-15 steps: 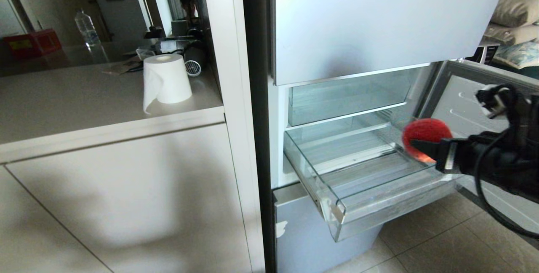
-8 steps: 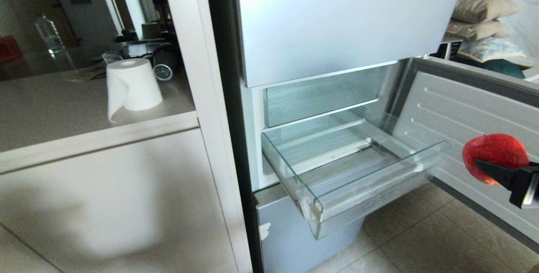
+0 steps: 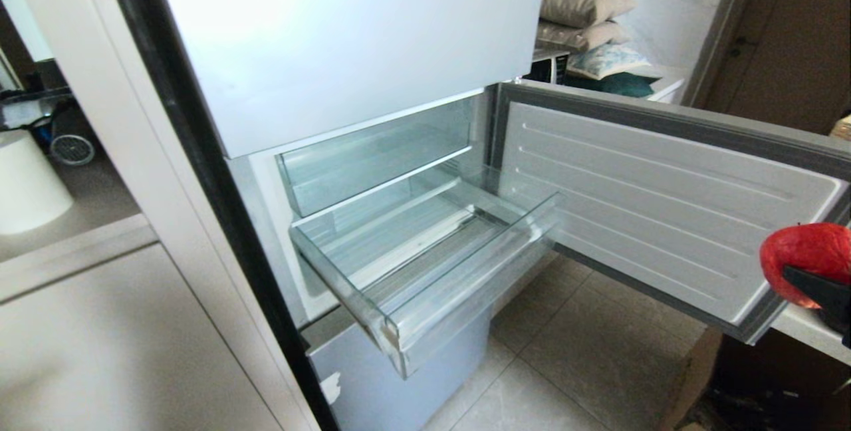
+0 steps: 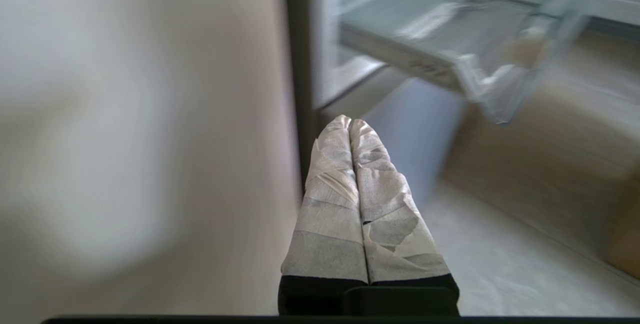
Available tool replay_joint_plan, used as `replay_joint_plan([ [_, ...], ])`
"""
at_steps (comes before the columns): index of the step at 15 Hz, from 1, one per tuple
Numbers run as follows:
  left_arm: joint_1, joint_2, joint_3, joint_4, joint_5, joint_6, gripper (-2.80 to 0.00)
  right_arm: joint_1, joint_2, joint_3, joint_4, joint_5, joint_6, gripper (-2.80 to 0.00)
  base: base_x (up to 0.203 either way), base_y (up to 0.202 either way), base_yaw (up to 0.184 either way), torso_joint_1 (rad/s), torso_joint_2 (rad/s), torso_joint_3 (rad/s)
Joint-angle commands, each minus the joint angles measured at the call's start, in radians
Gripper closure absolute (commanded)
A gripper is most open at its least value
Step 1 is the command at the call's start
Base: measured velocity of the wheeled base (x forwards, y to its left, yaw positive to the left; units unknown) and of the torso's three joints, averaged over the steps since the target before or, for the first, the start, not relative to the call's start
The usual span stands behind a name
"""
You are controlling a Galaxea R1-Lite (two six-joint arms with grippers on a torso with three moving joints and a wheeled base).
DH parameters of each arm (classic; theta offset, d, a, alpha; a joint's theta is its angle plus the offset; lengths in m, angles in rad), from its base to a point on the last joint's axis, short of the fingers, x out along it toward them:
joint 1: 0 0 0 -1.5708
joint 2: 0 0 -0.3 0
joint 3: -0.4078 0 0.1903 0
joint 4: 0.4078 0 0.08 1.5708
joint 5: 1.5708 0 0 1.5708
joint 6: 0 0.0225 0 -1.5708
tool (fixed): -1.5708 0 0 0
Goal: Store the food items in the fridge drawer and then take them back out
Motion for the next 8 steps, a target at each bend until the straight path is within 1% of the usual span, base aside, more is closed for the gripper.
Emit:
replay_joint_plan([
  [1, 0.001, 0.001, 0.0, 0.0, 0.0, 0.0, 0.0, -0.01, 0.005, 0.005, -0.002, -0.001, 0.001, 0.0, 0.001, 0.01, -0.172, 0.002, 0.0, 0.007],
  [5, 0.001, 0.001, 0.0, 0.0, 0.0, 0.0, 0.0, -0.018, 0.07, -0.003, -0.006, 0.001, 0.007, 0.0, 0.001, 0.011, -0.174, 0.004, 0.0, 0.004],
  [6, 0.001, 0.001, 0.0, 0.0, 0.0, 0.0, 0.0, -0.036, 0.098, -0.003, -0.008, 0.003, 0.011, 0.0, 0.001, 0.006, -0.18, -0.001, 0.0, 0.001],
  [8, -0.001, 0.001, 0.0, 0.0, 0.0, 0.0, 0.0, -0.129, 0.162, -0.01, -0.013, 0.022, 0.029, 0.0, -0.002, 0.007, -0.163, -0.001, 0.0, 0.004],
])
